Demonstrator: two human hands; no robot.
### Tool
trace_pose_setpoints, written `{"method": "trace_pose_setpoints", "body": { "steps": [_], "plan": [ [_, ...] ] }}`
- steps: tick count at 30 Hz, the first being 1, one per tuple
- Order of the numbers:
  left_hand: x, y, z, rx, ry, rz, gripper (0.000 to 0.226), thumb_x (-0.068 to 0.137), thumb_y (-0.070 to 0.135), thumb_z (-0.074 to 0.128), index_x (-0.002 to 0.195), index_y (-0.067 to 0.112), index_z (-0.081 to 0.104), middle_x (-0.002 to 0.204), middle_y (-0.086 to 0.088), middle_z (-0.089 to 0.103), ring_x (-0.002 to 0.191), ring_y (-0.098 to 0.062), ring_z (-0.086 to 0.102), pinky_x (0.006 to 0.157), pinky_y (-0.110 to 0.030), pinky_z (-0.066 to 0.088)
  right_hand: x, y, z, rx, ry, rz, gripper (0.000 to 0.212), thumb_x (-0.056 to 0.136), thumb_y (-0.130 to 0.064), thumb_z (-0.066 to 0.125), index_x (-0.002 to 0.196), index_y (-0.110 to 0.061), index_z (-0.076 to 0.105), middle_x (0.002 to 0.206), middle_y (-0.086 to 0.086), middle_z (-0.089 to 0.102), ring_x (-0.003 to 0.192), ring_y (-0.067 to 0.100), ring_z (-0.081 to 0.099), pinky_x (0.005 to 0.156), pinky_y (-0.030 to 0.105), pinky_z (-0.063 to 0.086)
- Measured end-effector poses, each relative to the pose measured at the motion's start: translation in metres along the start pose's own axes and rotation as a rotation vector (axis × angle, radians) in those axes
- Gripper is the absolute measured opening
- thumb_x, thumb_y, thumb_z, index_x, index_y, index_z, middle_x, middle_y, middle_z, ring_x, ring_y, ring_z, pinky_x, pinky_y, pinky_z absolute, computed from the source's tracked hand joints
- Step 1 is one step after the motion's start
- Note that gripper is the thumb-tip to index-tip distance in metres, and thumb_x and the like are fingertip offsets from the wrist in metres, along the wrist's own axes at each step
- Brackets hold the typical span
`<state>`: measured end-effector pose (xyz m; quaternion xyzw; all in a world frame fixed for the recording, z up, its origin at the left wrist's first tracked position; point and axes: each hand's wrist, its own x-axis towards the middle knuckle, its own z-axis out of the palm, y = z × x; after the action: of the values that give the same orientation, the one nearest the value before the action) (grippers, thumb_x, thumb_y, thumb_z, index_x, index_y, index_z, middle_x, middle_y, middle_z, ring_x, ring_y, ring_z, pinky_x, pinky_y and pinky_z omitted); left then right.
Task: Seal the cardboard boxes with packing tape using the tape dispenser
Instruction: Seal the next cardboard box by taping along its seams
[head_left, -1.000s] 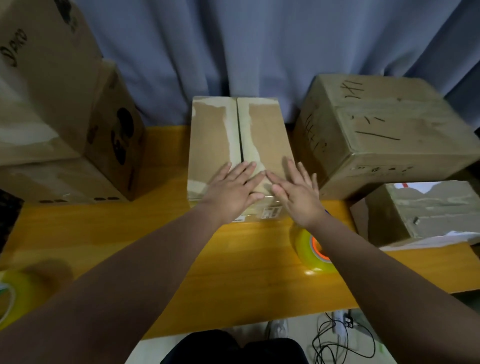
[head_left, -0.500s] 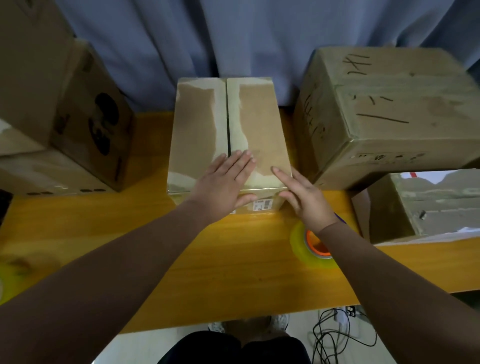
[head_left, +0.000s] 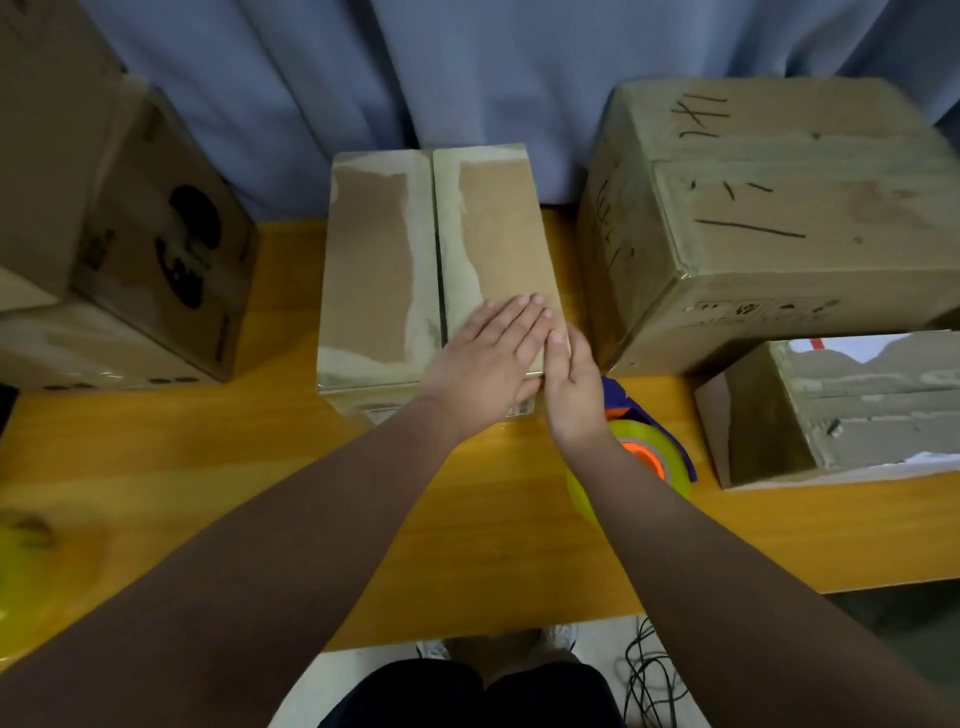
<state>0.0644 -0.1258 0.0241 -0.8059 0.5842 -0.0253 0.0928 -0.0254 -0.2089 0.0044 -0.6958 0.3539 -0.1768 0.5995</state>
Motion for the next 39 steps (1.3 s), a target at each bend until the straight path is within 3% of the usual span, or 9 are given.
{"method": "trace_pose_setpoints", "body": {
  "steps": [3, 6, 14, 18, 23, 28, 33, 37, 39],
  "plan": [
    [-0.023, -0.023, 0.007, 0.015, -0.001, -0.047, 0.074, 0.092, 0.053, 0.012, 0.146, 0.005, 0.030, 0.152, -0.009, 0.032, 0.141, -0.021, 0.029, 0.115, -0.039, 0.019, -0.003, -0.003, -0.003, -0.019, 0.024, 0.019, 0.046, 0.104, -0.033, 0.032, 0.148, -0.018, 0.034, 0.141, -0.005, 0.045, 0.120, -0.002, 0.038, 0.092, 0.008, 0.030],
    [-0.061, -0.060, 0.022, 0.029, -0.006, -0.076, 0.071, 0.094, 0.055, 0.005, 0.149, 0.009, 0.009, 0.156, -0.007, 0.012, 0.144, -0.020, 0.007, 0.117, -0.040, 0.005, -0.007, -0.011, -0.004, -0.049, 0.009, 0.040, 0.046, 0.105, -0.034, 0.030, 0.149, -0.020, 0.030, 0.132, -0.011, 0.043, 0.119, -0.001, 0.036, 0.095, 0.011, 0.028],
    [-0.137, -0.114, 0.036, -0.107, 0.037, -0.196, 0.056, 0.098, 0.051, 0.008, 0.150, 0.033, -0.006, 0.158, 0.007, 0.002, 0.144, -0.016, 0.005, 0.117, -0.040, 0.010, -0.012, -0.015, 0.005, 0.025, 0.094, 0.302, 0.060, 0.097, -0.056, 0.035, 0.148, -0.024, 0.032, 0.149, 0.003, 0.038, 0.136, 0.026, 0.036, 0.112, 0.039, 0.030],
    [-0.146, -0.125, 0.031, -0.095, 0.044, -0.108, 0.079, 0.094, 0.006, 0.045, 0.151, 0.032, -0.003, 0.158, 0.005, -0.001, 0.145, -0.018, -0.001, 0.117, -0.037, 0.005, -0.019, -0.033, 0.024, 0.363, 0.297, 0.638, 0.050, 0.091, -0.060, 0.047, 0.117, -0.017, 0.045, 0.103, 0.007, 0.055, 0.097, 0.030, 0.055, 0.094, 0.047, 0.051],
    [-0.138, -0.131, 0.009, -0.058, 0.151, 0.199, 0.048, 0.087, 0.008, 0.036, 0.128, 0.015, 0.059, 0.133, -0.006, 0.057, 0.124, -0.025, 0.054, 0.107, -0.037, 0.035, -0.015, -0.047, 0.039, 0.326, 0.216, 0.633, 0.038, 0.095, -0.043, 0.054, 0.114, -0.010, 0.051, 0.099, 0.008, 0.055, 0.097, 0.026, 0.056, 0.090, 0.041, 0.053],
    [-0.111, -0.097, 0.008, -0.070, 0.172, 0.388, 0.042, 0.085, 0.036, 0.041, 0.106, 0.020, 0.073, 0.111, 0.001, 0.071, 0.100, -0.016, 0.068, 0.086, -0.034, 0.053, -0.014, -0.049, 0.046, 0.246, 0.036, 0.592, 0.052, 0.090, -0.032, 0.065, 0.132, -0.009, 0.045, 0.129, 0.010, 0.053, 0.112, 0.032, 0.051, 0.081, 0.048, 0.056],
    [-0.103, -0.041, 0.018, -0.274, 0.139, 0.278, 0.048, 0.092, 0.039, 0.036, 0.127, 0.017, 0.060, 0.134, -0.002, 0.057, 0.124, -0.018, 0.053, 0.103, -0.038, 0.042, -0.031, -0.031, 0.044, 0.132, 0.156, 0.501, 0.081, 0.093, -0.043, 0.055, 0.153, -0.029, 0.002, 0.152, 0.010, 0.033, 0.132, 0.036, 0.040, 0.104, 0.053, 0.041],
    [-0.104, -0.065, 0.013, -0.211, -0.017, 0.117, 0.062, 0.098, 0.050, 0.031, 0.152, 0.024, 0.013, 0.158, 0.005, 0.004, 0.146, -0.014, 0.006, 0.117, -0.032, 0.000, -0.040, -0.027, 0.044, 0.090, 0.174, 0.399, 0.048, 0.100, -0.034, 0.047, 0.140, -0.009, 0.040, 0.137, 0.016, 0.050, 0.123, 0.035, 0.047, 0.103, 0.049, 0.040],
    [-0.107, -0.089, 0.012, -0.171, -0.051, -0.039, 0.073, 0.089, 0.065, 0.016, 0.152, 0.029, 0.007, 0.160, 0.003, 0.003, 0.147, -0.016, 0.002, 0.118, -0.035, 0.000, -0.039, -0.029, 0.044, 0.081, 0.159, 0.369, 0.040, 0.101, -0.031, 0.043, 0.133, -0.008, 0.048, 0.132, 0.015, 0.054, 0.119, 0.035, 0.049, 0.102, 0.048, 0.041]
  ]
}}
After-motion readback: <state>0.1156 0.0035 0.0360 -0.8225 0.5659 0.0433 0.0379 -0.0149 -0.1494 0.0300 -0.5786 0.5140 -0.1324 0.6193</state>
